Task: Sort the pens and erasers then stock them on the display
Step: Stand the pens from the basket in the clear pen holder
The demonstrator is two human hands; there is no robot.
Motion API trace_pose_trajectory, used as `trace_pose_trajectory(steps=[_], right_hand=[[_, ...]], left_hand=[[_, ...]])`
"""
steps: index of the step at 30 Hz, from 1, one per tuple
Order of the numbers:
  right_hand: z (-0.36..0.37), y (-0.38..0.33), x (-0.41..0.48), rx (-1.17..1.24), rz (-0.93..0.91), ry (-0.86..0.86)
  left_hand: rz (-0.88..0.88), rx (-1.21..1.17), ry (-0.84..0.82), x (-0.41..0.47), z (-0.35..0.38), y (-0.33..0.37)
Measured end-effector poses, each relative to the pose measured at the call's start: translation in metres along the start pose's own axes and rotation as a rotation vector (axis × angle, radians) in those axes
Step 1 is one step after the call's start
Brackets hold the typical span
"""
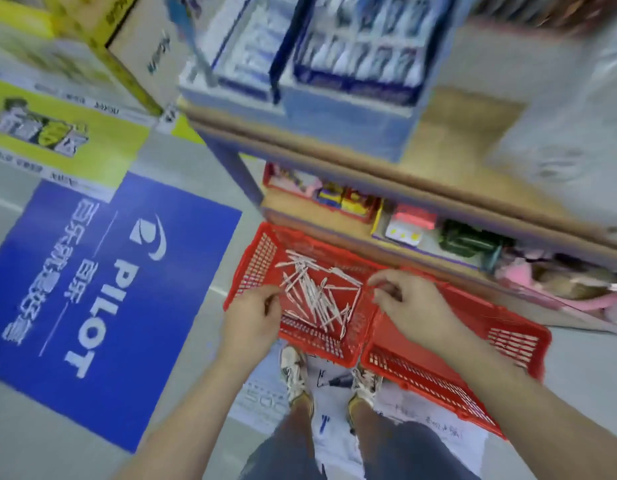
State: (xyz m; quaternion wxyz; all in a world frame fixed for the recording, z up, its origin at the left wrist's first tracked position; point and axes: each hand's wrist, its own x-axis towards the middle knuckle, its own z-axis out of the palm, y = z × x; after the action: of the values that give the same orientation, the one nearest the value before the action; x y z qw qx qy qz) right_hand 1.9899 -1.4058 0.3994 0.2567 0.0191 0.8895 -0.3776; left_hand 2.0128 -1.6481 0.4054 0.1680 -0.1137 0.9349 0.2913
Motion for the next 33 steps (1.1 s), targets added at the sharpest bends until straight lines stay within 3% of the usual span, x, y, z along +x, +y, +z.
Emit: trace_pose_trajectory(steps=[7, 10, 16, 19, 24, 30, 33], right_hand=[[0.196, 0.113, 0.106, -0.181, 0.102, -0.231], [0.267, 0.171, 0.154, -0.140, 0.227, -0.184], [0.377, 0.284, 0.240, -0.251, 0.345, -0.102], [0.406, 0.317, 0.267, -0.429, 0.341, -0.121], [0.439, 0.335, 0.292, -0.613, 0.393, -0.133], [0.433, 0.339, 0.290, -0.337, 0.529, -0.227], [0.426, 0.327, 0.286, -0.215, 0.551, -0.134]], left_hand=[[-0.073, 0.105, -0.131, 0.086, 0.159, -0.166], [-0.101, 0.167, -0.180, 0.136, 0.231, -0.219], [-0.273, 0.049, -0.281, 0.234, 0.379, -0.290], [-0.273, 0.086, -0.332, 0.259, 0.436, -0.297], [-0.374, -0.039, -0.222, 0.277, 0.476, -0.296], [-0.430, -0.116, -0.395, 0.284, 0.482, -0.296], [-0.401, -0.103, -0.406, 0.277, 0.466, -0.297]])
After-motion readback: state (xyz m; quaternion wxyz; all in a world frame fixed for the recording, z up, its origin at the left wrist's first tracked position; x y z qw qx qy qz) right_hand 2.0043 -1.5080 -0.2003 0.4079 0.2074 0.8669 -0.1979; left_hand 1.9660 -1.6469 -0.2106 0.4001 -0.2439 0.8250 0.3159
